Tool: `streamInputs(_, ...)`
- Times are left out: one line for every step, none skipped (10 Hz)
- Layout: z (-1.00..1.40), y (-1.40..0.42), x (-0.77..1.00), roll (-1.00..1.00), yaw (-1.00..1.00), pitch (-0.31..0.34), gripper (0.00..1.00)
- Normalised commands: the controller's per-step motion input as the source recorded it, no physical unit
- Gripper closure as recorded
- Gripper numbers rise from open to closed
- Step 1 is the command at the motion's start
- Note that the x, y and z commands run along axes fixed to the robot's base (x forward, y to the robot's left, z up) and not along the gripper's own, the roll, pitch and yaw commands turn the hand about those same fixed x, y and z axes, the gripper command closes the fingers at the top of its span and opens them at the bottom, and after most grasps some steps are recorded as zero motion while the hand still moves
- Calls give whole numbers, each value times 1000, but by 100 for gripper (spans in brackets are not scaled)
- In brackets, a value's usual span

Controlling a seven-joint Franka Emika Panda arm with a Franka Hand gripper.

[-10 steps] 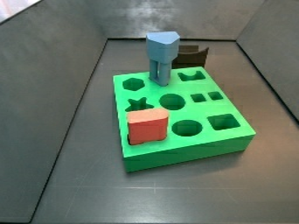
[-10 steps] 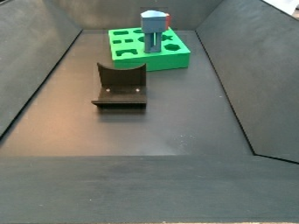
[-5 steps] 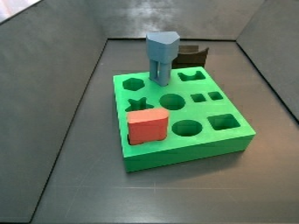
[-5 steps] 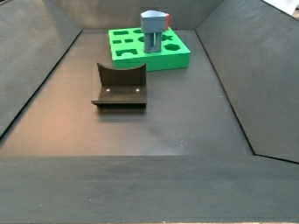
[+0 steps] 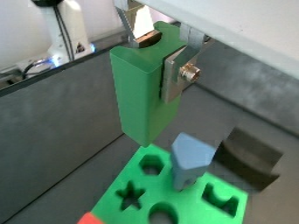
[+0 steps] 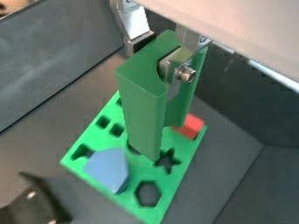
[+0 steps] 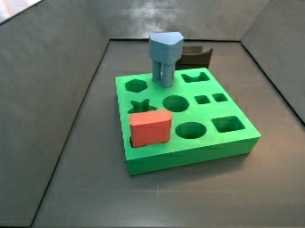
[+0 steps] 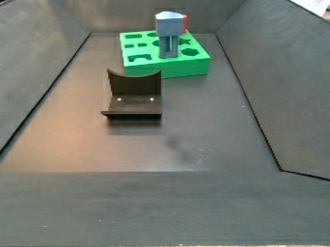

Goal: Pick up the arch object. Move up. Place the arch object on the fixture. Regrasp the arch object. Move to above the board. Insert the arch object.
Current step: Move to above the board, then insert the arch object.

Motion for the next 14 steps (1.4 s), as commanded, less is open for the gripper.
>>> streamInputs(-9, -74, -94, -295, -28, -71, 100)
streamInputs(-7, -51, -65, -222, -25, -50, 100)
streamInputs(0, 0, 17, 0, 0, 0, 100)
streamInputs(0, 274, 703, -14, -386, 0, 100)
streamInputs(0, 371, 783, -17, -489, 0, 100)
streamInputs(0, 371, 760, -14, -511, 0, 100)
streamInputs(-9, 360, 720, -10, -549, 0, 100)
streamInputs(-31, 340, 643, -6, -620, -1, 100)
streamInputs(-37, 323, 597, -4, -660, -13, 100)
streamInputs(-60, 269, 483, 0, -754, -23, 100)
streamInputs(-86, 231, 406, 0, -811, -27, 100)
streamInputs(-109, 180, 326, 0, -874, -33, 100)
streamInputs(-114, 160, 300, 0, -891, -34, 100)
streamInputs(-123, 151, 289, 0, -900, -44, 100)
